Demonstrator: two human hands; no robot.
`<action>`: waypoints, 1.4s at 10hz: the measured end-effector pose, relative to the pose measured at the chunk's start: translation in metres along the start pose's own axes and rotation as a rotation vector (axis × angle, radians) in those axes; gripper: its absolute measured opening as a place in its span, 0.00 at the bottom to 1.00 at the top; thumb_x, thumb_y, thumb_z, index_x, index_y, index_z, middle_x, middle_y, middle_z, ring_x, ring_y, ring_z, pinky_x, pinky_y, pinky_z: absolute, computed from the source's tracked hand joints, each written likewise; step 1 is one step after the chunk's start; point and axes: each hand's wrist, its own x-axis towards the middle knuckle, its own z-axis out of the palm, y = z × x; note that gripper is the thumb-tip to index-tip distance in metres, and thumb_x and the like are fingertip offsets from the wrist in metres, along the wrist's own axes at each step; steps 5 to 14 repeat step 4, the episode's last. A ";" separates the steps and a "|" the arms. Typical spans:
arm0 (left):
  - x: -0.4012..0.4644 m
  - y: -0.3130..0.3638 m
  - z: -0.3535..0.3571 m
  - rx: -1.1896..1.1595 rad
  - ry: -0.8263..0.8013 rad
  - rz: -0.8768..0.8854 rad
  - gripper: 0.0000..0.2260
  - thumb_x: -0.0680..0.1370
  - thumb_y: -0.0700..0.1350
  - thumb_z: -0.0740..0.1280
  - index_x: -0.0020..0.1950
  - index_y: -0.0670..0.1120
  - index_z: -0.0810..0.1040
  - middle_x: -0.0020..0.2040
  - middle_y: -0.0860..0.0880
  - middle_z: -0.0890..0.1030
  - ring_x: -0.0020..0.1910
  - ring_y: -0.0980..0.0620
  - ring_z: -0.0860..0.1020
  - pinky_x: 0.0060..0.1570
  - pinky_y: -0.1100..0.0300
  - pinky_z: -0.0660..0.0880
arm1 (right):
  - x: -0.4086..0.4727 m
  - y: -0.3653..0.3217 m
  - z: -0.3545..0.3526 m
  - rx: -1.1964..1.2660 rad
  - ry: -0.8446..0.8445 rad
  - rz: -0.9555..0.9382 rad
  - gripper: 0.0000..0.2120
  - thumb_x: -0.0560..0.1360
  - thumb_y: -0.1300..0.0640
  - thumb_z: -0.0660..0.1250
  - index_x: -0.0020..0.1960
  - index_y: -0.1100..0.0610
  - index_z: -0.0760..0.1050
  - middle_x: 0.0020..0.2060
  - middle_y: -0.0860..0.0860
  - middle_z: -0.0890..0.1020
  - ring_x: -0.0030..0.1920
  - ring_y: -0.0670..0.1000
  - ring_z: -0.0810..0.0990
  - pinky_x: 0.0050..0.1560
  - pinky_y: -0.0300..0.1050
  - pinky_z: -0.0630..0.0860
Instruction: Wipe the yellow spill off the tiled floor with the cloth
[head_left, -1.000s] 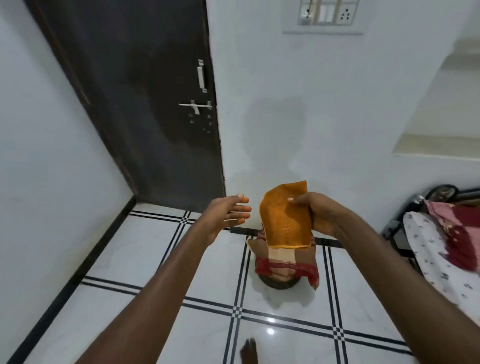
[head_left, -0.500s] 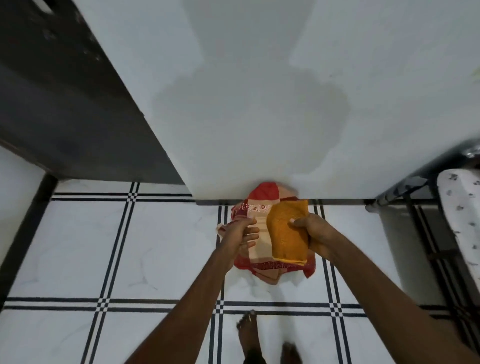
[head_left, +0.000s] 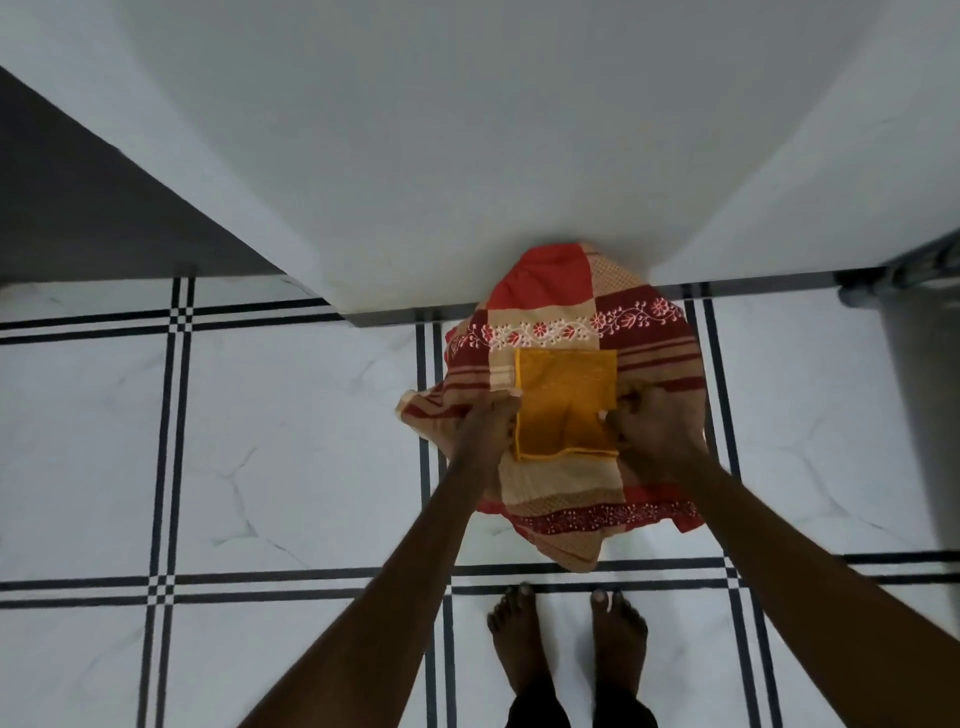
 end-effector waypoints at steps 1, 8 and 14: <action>0.001 -0.004 0.002 0.019 -0.012 0.019 0.38 0.60 0.63 0.82 0.65 0.56 0.71 0.60 0.48 0.83 0.58 0.43 0.82 0.54 0.45 0.82 | -0.012 -0.011 0.000 -0.063 0.091 -0.090 0.08 0.76 0.49 0.71 0.52 0.45 0.74 0.46 0.46 0.81 0.49 0.54 0.80 0.57 0.56 0.77; -0.094 0.092 0.021 0.603 -0.041 0.273 0.18 0.81 0.52 0.66 0.69 0.47 0.75 0.65 0.48 0.79 0.63 0.43 0.78 0.53 0.57 0.74 | -0.025 -0.040 -0.021 -0.077 0.188 -0.189 0.14 0.76 0.45 0.68 0.56 0.53 0.76 0.39 0.41 0.77 0.43 0.52 0.81 0.47 0.48 0.78; -0.094 0.092 0.021 0.603 -0.041 0.273 0.18 0.81 0.52 0.66 0.69 0.47 0.75 0.65 0.48 0.79 0.63 0.43 0.78 0.53 0.57 0.74 | -0.025 -0.040 -0.021 -0.077 0.188 -0.189 0.14 0.76 0.45 0.68 0.56 0.53 0.76 0.39 0.41 0.77 0.43 0.52 0.81 0.47 0.48 0.78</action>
